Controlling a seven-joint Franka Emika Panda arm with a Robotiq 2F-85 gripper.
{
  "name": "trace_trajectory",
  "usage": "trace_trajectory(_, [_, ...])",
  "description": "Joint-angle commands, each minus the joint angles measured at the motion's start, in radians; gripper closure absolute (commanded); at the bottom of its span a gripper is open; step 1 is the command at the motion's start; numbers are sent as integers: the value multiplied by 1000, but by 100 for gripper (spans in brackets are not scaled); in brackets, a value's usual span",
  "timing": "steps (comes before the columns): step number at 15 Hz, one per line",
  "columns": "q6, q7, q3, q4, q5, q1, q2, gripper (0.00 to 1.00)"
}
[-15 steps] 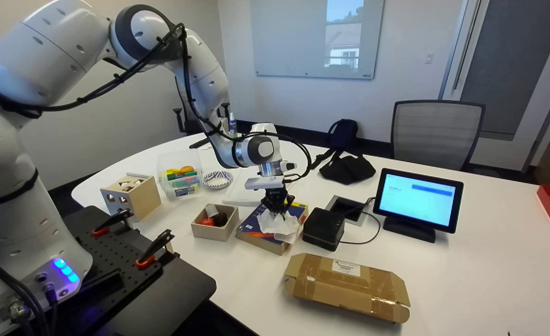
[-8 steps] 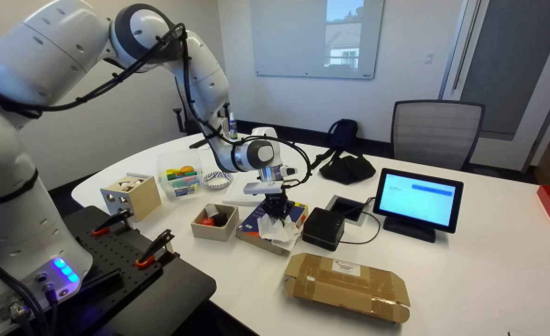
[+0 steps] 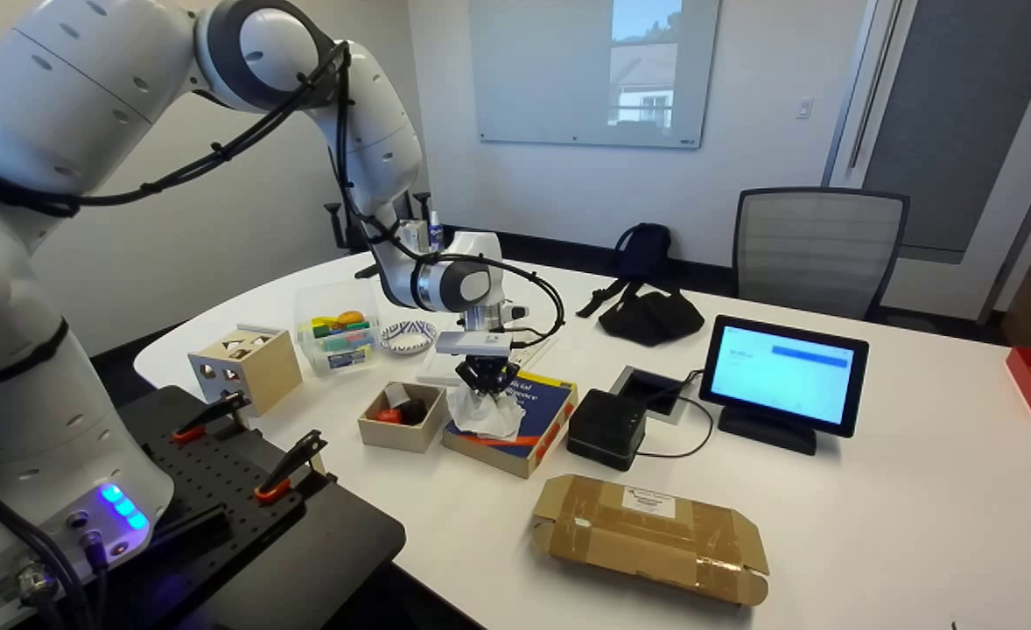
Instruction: Pick up the napkin from the table and wipe the book
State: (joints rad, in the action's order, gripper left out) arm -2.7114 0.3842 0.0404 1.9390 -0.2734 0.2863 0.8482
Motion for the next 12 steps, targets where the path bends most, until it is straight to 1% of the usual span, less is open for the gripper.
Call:
trace_trajectory(1, [25, 54, -31, 82, 23, 16, -54, 99])
trace_trajectory(2, [10, 5, 9, 96, 9, -18, -62, 99])
trace_trajectory(4, [-34, -124, 121, 121, -29, -109, -76, 99])
trace_trajectory(7, [-67, -301, 288, 140, -85, -238, -62, 99])
trace_trajectory(9, [-83, -369, 350, 146, -103, -282, -47, 99])
trace_trajectory(10, [-93, -377, 359, 155, -104, -289, -50, 99])
trace_trajectory(11, [-101, -374, 353, 152, -99, -284, -41, 99])
trace_trajectory(12, [-99, -350, 331, 159, -88, -266, -49, 99])
